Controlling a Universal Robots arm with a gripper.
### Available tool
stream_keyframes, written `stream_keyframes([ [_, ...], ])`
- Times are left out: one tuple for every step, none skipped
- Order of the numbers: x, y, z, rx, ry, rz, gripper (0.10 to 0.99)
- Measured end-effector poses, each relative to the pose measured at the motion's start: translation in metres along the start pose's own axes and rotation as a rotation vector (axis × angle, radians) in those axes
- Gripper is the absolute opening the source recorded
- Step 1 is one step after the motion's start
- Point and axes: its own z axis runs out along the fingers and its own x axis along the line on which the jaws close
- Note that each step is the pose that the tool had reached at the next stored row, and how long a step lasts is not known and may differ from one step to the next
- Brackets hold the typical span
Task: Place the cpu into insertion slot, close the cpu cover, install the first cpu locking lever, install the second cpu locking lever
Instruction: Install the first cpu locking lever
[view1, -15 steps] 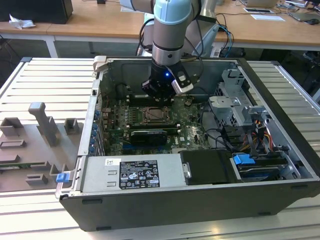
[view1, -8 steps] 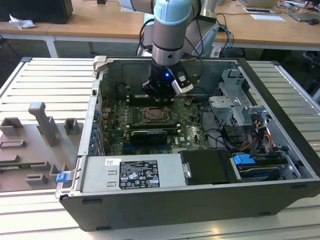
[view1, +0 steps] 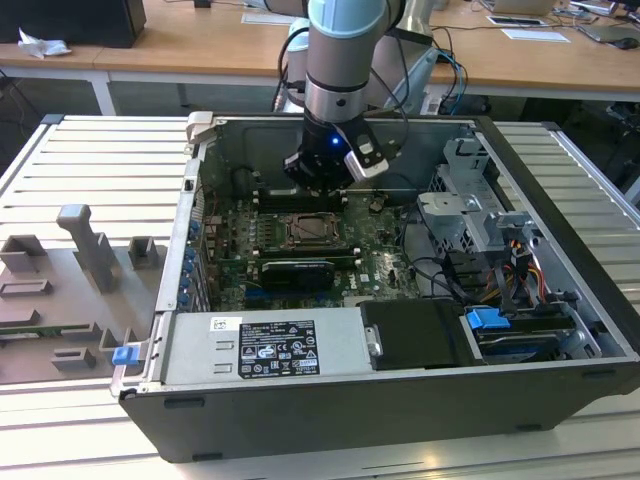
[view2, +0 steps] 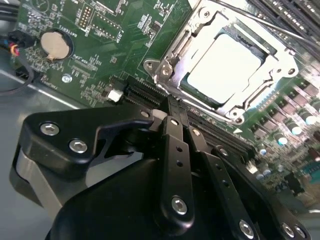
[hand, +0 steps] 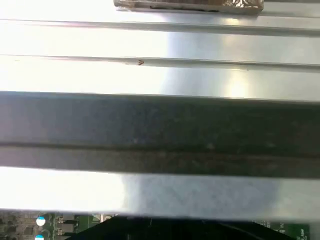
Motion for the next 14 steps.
stream_keyframes([
  [0.0000,-0.0006,-0.0001,0.000,0.0001,0.000,0.106],
  [0.0000,-0.0014,-0.0002,0.000,0.0001,0.000,0.106],
  [0.0001,-0.0019,-0.0002,0.000,0.0001,0.000,0.106],
  [0.0001,-0.0023,-0.0002,0.000,0.0000,0.000,0.106],
  [0.0001,-0.0029,-0.0003,0.000,0.0001,0.000,0.106],
  [0.0001,-0.0037,-0.0004,0.000,0.0001,0.000,0.106],
  [0.0001,-0.0040,-0.0004,0.000,0.0001,0.000,0.106],
  [0.0001,-0.0044,-0.0005,0.000,0.0000,0.000,0.106],
  [0.0001,-0.0048,-0.0005,0.000,0.0001,0.000,0.106],
  [0.0001,-0.0052,-0.0005,0.000,0.0001,0.000,0.106],
  [0.0001,-0.0055,-0.0005,0.000,0.0000,0.000,0.106],
  [0.0001,-0.0059,-0.0006,0.000,0.0000,0.000,0.106],
  [0.0001,-0.0061,-0.0006,0.000,0.0000,0.000,0.106],
  [0.0000,-0.0065,-0.0007,0.000,0.0001,0.000,0.106],
])
